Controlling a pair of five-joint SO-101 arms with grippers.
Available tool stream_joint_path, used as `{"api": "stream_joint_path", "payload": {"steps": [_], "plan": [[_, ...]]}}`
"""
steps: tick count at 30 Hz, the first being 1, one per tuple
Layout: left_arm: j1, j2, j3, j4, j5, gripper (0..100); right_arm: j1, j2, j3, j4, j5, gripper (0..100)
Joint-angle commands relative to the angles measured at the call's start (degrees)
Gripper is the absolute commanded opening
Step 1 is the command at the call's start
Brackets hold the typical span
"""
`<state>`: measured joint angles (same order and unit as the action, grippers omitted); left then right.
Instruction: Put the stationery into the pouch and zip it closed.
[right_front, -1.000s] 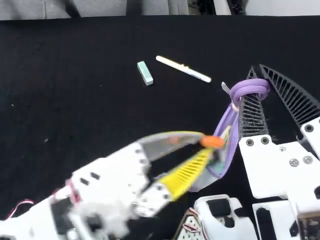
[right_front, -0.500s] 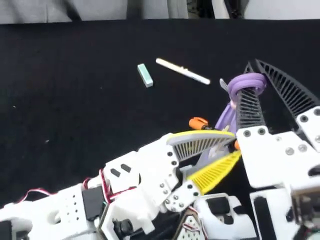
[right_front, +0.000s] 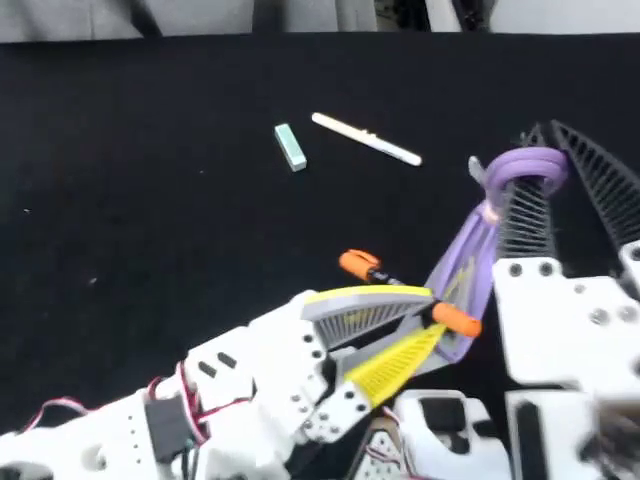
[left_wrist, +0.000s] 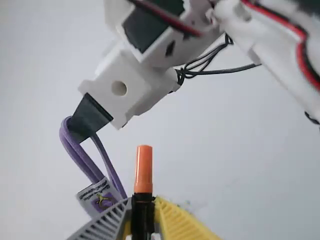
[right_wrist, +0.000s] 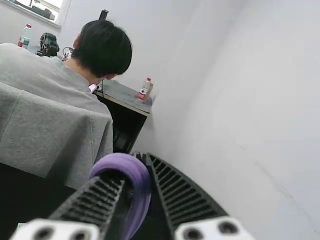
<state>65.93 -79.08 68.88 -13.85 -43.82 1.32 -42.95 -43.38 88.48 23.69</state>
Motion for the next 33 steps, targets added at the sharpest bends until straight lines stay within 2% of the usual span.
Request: {"api": "stream_joint_path", "payload": {"steps": [1, 3, 8, 10, 15, 21, 23, 25, 28, 33], "plan": [[-3.3, -5.8, 2.7, -1.1, 0.8, 3, 0.6, -0.6, -0.1, -1.1, -0.3, 1.1], [-5.4, -7.3, 2.9, -1.1, 5.0, 3, 0.5, -0.6, -0.1, -1.1, -0.4, 1.1], [-13.0, -7.6, -0.2, -1.1, 22.3, 3, 0.5, -0.6, -0.1, -1.1, -0.4, 1.1], [-15.4, -7.6, -3.1, -1.1, 26.3, 3, 0.5, -0.6, -0.1, -1.1, -0.4, 1.1], [-18.6, -7.6, -5.3, -1.1, 23.5, 3, 0.5, -0.6, -0.1, -1.1, -0.4, 1.1], [-21.5, -8.3, -0.3, -1.8, 22.1, 3, 0.5, -0.6, -0.1, -1.1, -0.3, 1.1], [-22.0, -8.3, 0.3, -5.8, 22.4, 3, 0.5, -0.6, -0.1, -1.1, -0.1, 1.1], [-21.8, -8.3, 1.9, -13.3, 22.7, 3, 0.5, -0.6, -0.1, -1.1, -0.1, 1.1], [-16.9, -8.2, 7.6, -24.3, 26.4, 3, 0.5, -0.6, -0.1, -1.1, -0.1, 1.1], [-5.2, -8.2, 13.0, -29.5, 35.1, 3, 0.5, -0.6, -0.1, -1.1, -0.1, 1.1]]}}
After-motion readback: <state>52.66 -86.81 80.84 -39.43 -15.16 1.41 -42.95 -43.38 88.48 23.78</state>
